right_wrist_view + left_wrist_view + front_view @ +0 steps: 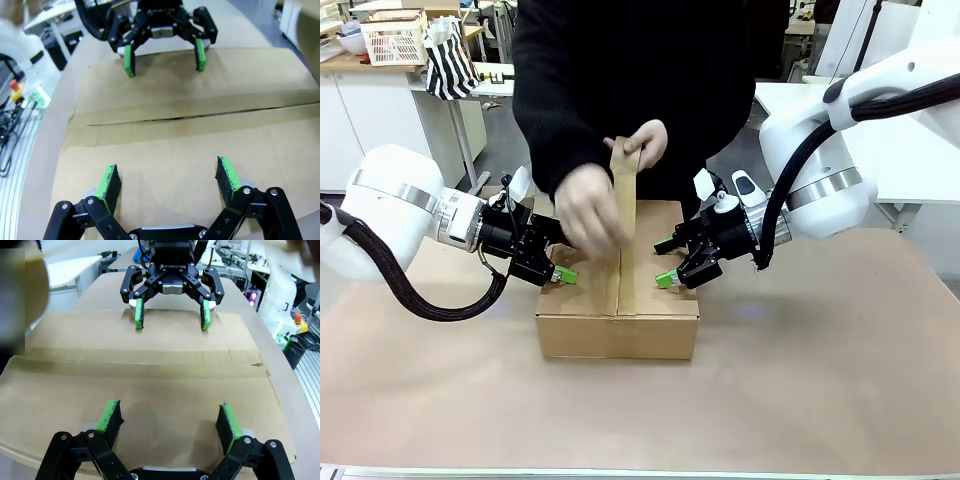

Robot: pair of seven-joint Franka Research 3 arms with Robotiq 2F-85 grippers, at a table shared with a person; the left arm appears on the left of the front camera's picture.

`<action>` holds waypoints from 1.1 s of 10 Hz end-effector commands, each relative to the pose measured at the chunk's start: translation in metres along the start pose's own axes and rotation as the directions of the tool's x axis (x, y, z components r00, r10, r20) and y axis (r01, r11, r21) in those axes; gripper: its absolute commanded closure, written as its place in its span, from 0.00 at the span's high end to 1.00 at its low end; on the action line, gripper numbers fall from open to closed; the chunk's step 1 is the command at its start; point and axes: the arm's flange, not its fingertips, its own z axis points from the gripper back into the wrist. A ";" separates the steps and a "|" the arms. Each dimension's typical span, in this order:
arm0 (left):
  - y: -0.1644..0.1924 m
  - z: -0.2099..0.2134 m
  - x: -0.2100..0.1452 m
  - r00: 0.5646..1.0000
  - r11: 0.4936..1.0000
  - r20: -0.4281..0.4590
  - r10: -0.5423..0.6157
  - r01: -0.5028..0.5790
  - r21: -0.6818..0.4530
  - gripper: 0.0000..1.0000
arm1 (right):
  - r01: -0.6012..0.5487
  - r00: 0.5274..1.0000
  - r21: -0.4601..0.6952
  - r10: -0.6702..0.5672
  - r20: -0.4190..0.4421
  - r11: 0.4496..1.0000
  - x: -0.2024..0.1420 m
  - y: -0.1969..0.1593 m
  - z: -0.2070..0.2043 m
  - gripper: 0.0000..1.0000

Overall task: Pack the gift set into the box.
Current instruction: Press and hold the closed box until the human finishes sealing it.

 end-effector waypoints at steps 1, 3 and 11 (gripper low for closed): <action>-0.001 0.000 -0.001 1.000 1.000 0.000 -0.011 0.011 -0.001 1.00 | 0.018 1.000 -0.005 -0.018 0.005 1.000 -0.005 0.002 -0.001 1.00; -0.001 0.000 -0.001 1.000 1.000 0.000 -0.011 0.011 -0.001 1.00 | 0.018 1.000 -0.005 -0.018 0.005 1.000 -0.005 0.002 -0.001 1.00; -0.001 0.000 -0.001 1.000 1.000 0.000 -0.011 0.011 -0.001 1.00 | 0.018 1.000 -0.005 -0.018 0.005 1.000 -0.005 0.002 -0.001 1.00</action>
